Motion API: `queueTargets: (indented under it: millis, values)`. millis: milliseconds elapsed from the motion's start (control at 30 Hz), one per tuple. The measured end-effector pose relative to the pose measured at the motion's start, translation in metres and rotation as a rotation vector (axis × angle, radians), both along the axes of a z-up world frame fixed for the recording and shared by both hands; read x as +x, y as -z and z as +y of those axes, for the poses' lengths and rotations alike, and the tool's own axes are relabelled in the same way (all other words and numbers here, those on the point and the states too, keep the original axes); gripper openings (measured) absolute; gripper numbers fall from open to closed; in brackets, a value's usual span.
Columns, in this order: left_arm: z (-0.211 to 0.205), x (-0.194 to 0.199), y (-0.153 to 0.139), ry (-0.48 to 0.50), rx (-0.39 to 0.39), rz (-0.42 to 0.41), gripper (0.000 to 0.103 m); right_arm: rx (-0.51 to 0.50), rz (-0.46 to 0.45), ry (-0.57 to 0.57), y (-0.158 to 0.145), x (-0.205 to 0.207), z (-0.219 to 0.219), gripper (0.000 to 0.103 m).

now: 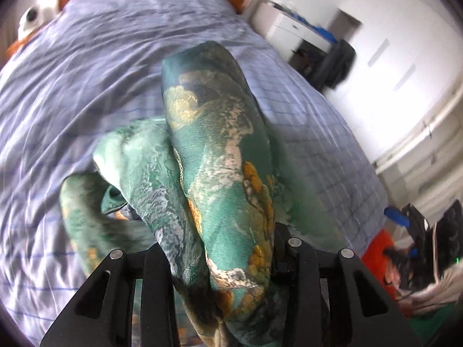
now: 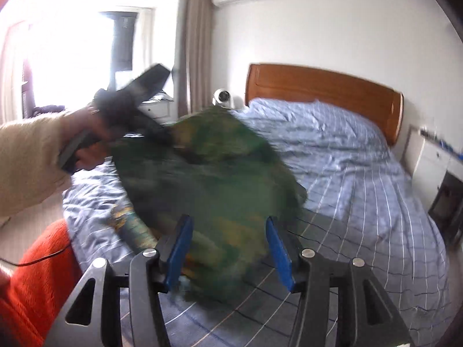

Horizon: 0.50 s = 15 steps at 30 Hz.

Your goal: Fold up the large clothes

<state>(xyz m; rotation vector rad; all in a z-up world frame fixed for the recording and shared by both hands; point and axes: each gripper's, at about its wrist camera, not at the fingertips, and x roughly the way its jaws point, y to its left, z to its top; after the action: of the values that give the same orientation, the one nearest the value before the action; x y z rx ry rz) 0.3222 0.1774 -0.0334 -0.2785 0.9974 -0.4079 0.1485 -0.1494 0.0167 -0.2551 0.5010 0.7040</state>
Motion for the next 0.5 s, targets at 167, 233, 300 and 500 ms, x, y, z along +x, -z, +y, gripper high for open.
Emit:
queueTargets:
  millis: [167, 233, 300, 500]
  values:
    - [0.05, -0.007, 0.042, -0.108, -0.102, 0.05, 0.038, 0.033, 0.13, -0.006, 0.004, 0.054, 0.013, 0.054]
    - [0.057, -0.011, 0.051, -0.119, -0.14, 0.046, 0.038, 0.027, 0.183, -0.044, 0.008, 0.069, 0.026, 0.054]
    - [0.061, -0.014, 0.055, -0.12, -0.151, 0.038, 0.039, 0.024, 0.213, -0.082, 0.014, 0.079, 0.046, 0.054]
    - [0.078, -0.02, 0.077, -0.129, -0.154, 0.062, 0.044, -0.111, 0.376, -0.181, 0.079, 0.1, 0.101, 0.053]
